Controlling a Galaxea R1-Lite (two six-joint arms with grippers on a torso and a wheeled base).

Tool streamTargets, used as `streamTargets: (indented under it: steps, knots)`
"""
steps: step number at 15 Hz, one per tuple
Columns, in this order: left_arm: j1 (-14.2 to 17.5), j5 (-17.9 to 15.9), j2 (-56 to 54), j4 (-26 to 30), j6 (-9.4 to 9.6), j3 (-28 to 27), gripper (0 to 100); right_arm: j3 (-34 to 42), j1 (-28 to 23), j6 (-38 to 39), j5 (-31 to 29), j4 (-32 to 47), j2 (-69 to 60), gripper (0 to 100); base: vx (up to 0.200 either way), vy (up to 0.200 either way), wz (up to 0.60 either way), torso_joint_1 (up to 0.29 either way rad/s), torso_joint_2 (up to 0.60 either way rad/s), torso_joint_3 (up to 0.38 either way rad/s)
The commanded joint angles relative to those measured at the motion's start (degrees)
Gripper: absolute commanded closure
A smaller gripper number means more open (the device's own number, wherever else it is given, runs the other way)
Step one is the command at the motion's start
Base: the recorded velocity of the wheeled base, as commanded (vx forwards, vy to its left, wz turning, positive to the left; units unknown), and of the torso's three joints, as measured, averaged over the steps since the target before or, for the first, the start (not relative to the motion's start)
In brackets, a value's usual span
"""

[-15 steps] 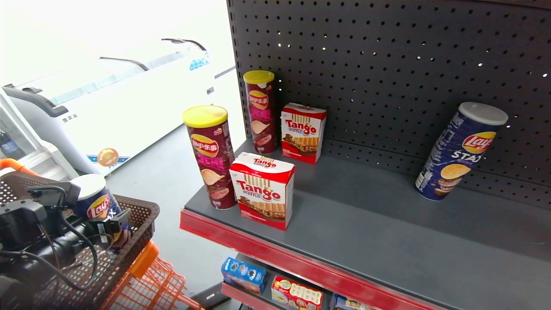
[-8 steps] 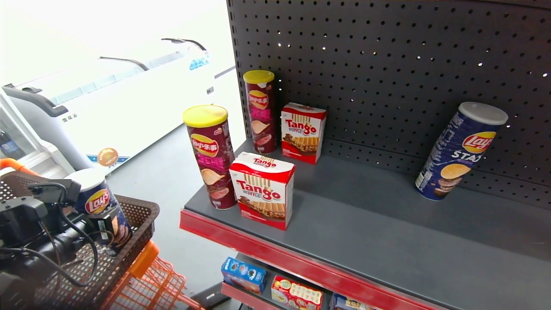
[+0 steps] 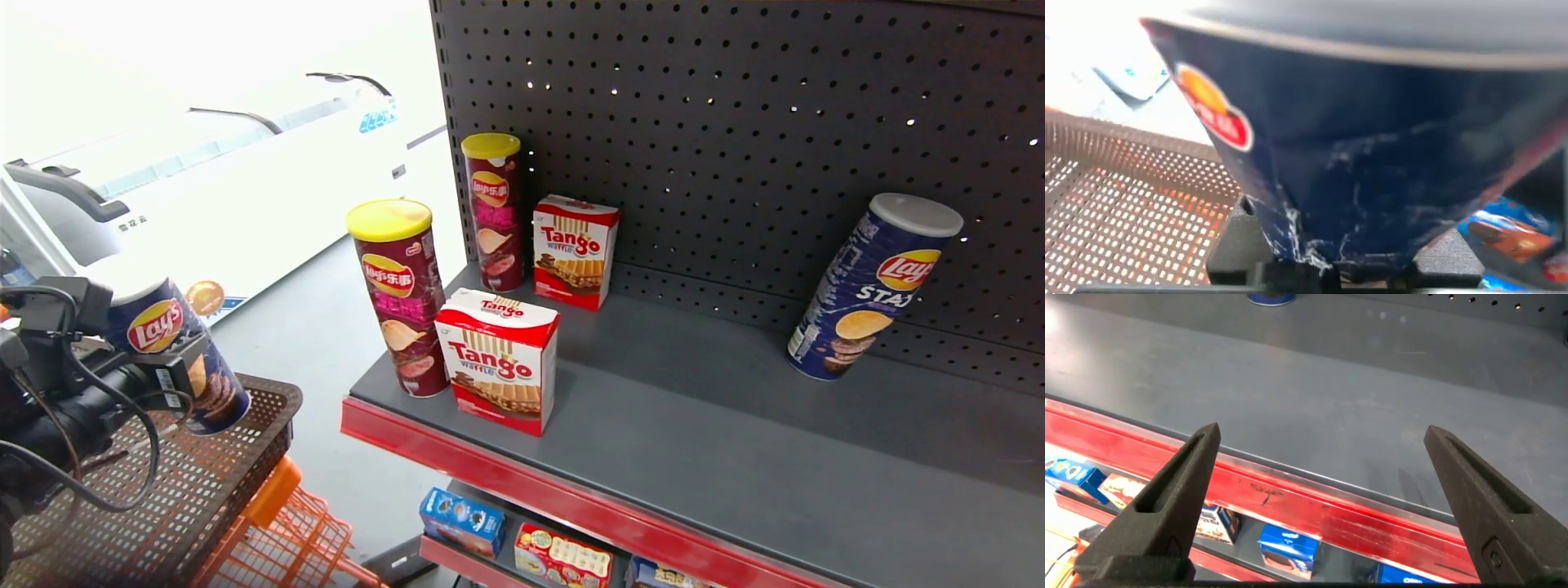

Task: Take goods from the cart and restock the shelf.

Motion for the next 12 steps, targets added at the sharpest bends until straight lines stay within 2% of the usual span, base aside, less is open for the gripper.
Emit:
streamTargets:
  steps: [1,4,5,7,8,9,10,12]
  knots:
    - [-1.9,-0.7,-8.1,3.8,-0.07,-1.4,100,0.0,0.0,0.0,0.0,0.0,0.1,0,0.000,0.000,0.00,0.000,0.00,0.000]
    - [-3.8,-0.6,-10.6,4.4,-0.07,-1.5,100,0.0,0.0,0.0,0.0,0.0,0.1,0,0.000,0.000,0.00,0.000,0.00,0.000]
    - [-5.9,-0.5,-13.4,4.6,-0.16,-0.4,100,0.0,0.0,0.0,0.0,0.0,0.1,0,0.000,0.000,0.00,0.000,0.00,0.000]
    - [-6.7,-0.9,-14.7,5.1,0.02,-0.2,100,0.0,0.0,0.0,0.0,0.0,0.1,0,0.000,0.000,0.00,0.000,0.00,0.000]
    - [-7.8,-0.9,-15.5,5.2,0.02,2.1,100,0.0,0.0,0.0,0.0,0.0,0.1,0,0.000,0.000,0.00,0.000,0.00,0.000]
    - [-13.8,-0.4,-19.0,6.0,-0.42,4.2,100,0.0,0.0,0.0,0.0,0.0,0.1,0,0.000,0.000,0.00,0.000,0.00,0.000]
    - [-16.9,-0.3,-20.2,7.2,-0.77,4.0,100,0.0,0.0,0.0,0.0,0.0,0.1,0,0.000,0.000,0.00,0.000,0.00,0.000]
    - [-20.0,-1.3,-22.6,10.6,-1.21,3.6,100,0.0,0.0,0.0,0.0,0.0,0.1,0,0.000,0.000,0.00,0.000,0.00,0.000]
